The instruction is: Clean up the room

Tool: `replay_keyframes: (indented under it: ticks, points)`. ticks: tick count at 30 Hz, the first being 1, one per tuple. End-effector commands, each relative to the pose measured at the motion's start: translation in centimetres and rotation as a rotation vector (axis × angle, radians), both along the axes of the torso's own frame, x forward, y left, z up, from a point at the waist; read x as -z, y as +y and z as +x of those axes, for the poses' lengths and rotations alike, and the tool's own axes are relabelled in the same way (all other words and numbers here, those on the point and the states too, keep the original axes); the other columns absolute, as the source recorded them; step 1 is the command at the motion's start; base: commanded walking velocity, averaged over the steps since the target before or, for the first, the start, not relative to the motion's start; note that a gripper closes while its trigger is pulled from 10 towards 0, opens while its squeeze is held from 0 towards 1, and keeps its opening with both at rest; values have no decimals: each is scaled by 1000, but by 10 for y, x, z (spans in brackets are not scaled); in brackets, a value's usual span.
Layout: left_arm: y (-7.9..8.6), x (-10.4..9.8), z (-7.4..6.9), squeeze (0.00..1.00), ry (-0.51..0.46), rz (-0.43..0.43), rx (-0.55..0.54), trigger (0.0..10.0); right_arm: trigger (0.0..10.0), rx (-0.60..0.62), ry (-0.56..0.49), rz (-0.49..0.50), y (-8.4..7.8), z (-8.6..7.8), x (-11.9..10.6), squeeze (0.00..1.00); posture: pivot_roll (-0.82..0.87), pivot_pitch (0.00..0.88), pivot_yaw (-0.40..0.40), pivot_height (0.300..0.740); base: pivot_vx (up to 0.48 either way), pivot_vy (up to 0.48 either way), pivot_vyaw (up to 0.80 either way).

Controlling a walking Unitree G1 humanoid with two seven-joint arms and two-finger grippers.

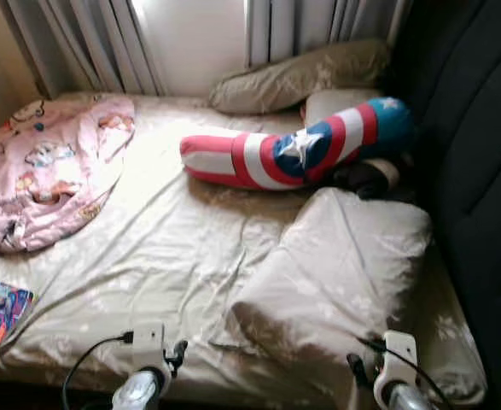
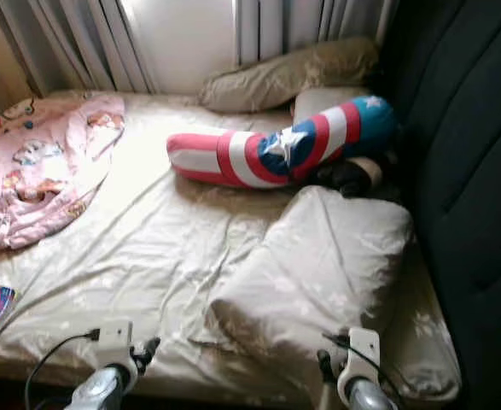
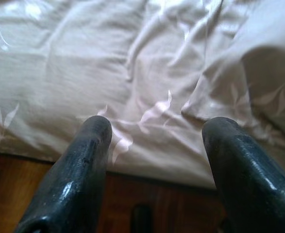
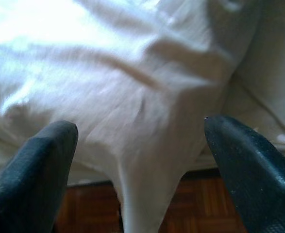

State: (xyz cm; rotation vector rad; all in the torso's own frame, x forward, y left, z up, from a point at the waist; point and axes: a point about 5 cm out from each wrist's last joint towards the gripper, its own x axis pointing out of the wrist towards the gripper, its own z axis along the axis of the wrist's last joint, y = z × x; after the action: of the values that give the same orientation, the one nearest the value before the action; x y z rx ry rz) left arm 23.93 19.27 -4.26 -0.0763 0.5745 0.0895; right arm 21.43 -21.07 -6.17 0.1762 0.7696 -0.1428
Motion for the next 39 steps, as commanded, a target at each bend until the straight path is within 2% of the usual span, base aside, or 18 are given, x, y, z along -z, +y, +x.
replay_keyframes:
  ticks: [1,6,7,9,14,15,16,17,18,23,28,34,39]
  points:
    - [1,0,-4,0,-35,-12,-11,10000,10000,36,-46,20,-1,-2,-1,0,59,66,-19,740,0,0,0]
    - [1,1,-11,0,-87,-15,4,10000,10000,9,-99,19,-1,-6,-1,0,36,77,-20,740,0,0,0]
    - [2,-17,11,0,-173,-6,12,10000,10000,14,-108,22,-1,-7,-1,0,36,77,-20,740,0,0,0]
    - [11,-42,37,0,-266,13,33,10000,10000,23,-136,14,-2,-14,1,0,-4,83,-20,740,0,0,0]
    - [9,-50,38,0,-348,27,63,10000,10000,25,-164,16,-4,-24,3,0,-5,87,-27,740,0,0,0]
    - [7,-51,38,0,-362,27,67,10000,10000,4,-284,0,1,11,-19,0,-5,87,-27,740,0,0,0]
    - [4,-53,38,0,-391,28,76,10000,10000,-25,-458,-20,10,54,-54,0,-6,88,-27,740,0,0,0]
    - [4,-53,38,0,-391,28,76,10000,10000,-25,-458,-20,10,54,-54,0,-6,88,-27,740,0,0,0]
    - [2,-56,36,0,-427,31,86,10000,10000,-36,-513,-32,13,59,-61,0,-3,90,-28,740,0,0,0]
    - [1,-57,29,0,-464,35,111,10000,10000,-40,-576,-60,10,51,-63,0,-5,85,-29,740,0,0,0]
    - [0,-55,14,0,-494,42,121,10000,10000,-10,-610,-68,5,42,-64,0,7,71,-47,740,0,0,0]
    - [0,-63,13,0,-534,53,134,10000,10000,-44,-614,-81,7,34,-63,0,16,75,-55,740,0,0,0]
    - [-1,-71,15,0,-558,55,176,10000,10000,-102,-642,-101,15,35,-69,0,9,63,-55,740,0,0,0]
